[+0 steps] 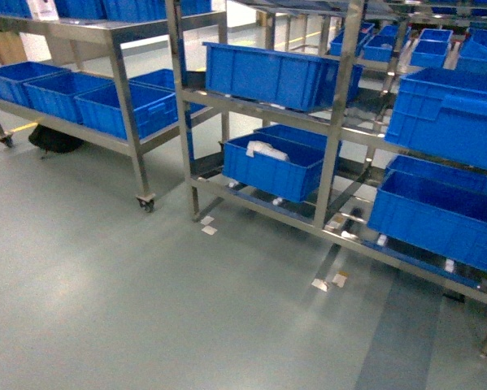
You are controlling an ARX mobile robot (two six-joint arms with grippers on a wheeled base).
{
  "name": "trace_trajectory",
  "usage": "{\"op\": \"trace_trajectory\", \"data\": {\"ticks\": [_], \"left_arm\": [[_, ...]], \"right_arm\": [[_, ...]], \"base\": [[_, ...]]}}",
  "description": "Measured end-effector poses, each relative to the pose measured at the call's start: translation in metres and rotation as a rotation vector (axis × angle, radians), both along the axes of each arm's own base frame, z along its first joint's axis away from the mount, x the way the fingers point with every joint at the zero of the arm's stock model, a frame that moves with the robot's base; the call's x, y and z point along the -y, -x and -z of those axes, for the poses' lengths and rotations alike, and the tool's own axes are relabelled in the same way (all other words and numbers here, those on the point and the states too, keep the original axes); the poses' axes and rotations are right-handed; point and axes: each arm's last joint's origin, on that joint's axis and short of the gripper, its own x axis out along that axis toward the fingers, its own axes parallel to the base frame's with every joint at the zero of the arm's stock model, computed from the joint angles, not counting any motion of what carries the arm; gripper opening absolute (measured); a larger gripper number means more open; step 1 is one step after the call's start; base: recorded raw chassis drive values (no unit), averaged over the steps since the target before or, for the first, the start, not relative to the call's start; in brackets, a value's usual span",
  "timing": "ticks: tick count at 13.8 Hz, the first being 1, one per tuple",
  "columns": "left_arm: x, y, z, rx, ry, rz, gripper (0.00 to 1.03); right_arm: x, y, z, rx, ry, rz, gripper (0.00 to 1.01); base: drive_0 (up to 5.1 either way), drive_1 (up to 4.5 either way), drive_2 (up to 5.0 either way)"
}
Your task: Pick red block from blue box to shelf
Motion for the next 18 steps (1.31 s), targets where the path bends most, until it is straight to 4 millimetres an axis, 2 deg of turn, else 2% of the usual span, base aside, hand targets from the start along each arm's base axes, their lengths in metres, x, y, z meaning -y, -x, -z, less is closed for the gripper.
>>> {"op": "trace_trajectory", "data": {"ticks": [18], "left_arm": [[0.0002, 0.0000, 0.0000, 0.000, 0.000, 0.003, 0.98]], "right_arm": [[0.0000, 0.0005, -0.0008, 0.004, 0.001, 0.003, 0.28]], "base": [[0.0, 4.30, -4.2]]}}
